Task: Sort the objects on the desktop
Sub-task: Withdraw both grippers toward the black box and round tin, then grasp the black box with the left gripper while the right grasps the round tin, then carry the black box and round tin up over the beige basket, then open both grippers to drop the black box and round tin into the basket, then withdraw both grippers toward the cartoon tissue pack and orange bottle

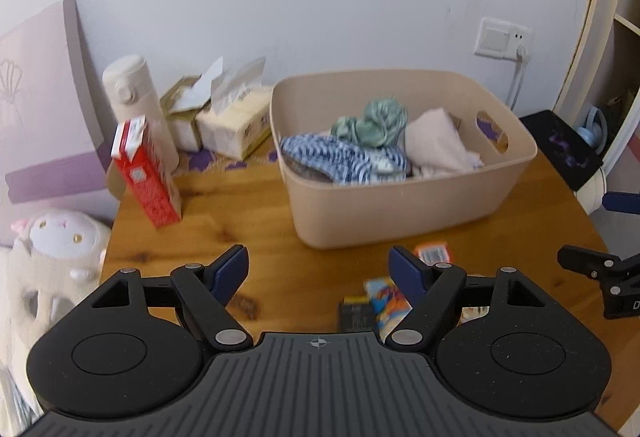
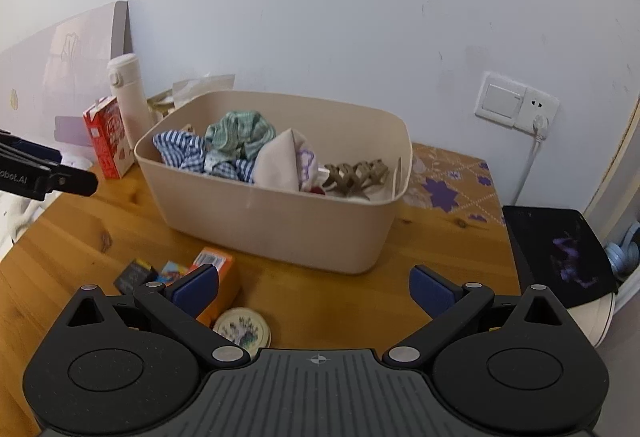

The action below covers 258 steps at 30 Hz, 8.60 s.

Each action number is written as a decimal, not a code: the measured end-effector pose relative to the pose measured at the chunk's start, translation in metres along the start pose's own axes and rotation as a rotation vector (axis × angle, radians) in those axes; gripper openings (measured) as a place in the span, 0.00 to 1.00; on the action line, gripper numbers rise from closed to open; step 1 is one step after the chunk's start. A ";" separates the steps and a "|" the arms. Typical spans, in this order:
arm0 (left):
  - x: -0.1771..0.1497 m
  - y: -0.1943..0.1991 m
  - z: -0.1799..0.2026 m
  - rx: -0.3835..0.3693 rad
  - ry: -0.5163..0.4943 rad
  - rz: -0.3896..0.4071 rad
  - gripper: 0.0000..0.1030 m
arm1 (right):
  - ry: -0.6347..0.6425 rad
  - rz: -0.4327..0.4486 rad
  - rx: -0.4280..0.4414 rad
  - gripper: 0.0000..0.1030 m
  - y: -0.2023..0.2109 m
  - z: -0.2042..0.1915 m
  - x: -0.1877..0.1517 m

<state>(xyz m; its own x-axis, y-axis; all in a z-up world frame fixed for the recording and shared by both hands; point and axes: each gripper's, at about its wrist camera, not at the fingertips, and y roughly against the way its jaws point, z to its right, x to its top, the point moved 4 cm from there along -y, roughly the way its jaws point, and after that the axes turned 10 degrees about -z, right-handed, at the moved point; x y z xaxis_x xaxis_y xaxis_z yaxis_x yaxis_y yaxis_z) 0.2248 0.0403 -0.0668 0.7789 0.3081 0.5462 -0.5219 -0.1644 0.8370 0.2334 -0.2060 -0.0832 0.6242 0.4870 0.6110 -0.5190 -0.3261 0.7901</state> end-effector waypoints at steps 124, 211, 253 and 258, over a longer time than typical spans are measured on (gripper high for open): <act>-0.043 0.004 -0.001 -0.036 -0.072 -0.055 0.31 | 0.046 0.019 0.069 0.49 0.015 -0.007 -0.035; 0.132 -0.078 0.026 0.026 -0.069 -0.047 0.75 | 0.010 0.042 0.065 0.99 -0.067 0.039 0.114; -0.025 -0.054 0.005 0.036 -0.050 -0.191 0.78 | 0.118 -0.133 0.101 1.00 -0.062 -0.059 -0.004; -0.030 -0.067 0.003 0.045 -0.039 -0.219 0.78 | 0.122 -0.151 0.103 1.00 -0.079 -0.070 -0.002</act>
<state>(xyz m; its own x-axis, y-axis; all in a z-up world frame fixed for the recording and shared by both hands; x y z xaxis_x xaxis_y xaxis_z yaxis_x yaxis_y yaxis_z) 0.2373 0.0392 -0.1390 0.8852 0.3043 0.3518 -0.3238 -0.1399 0.9357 0.2321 -0.1247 -0.1503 0.6119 0.6287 0.4799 -0.3589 -0.3200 0.8768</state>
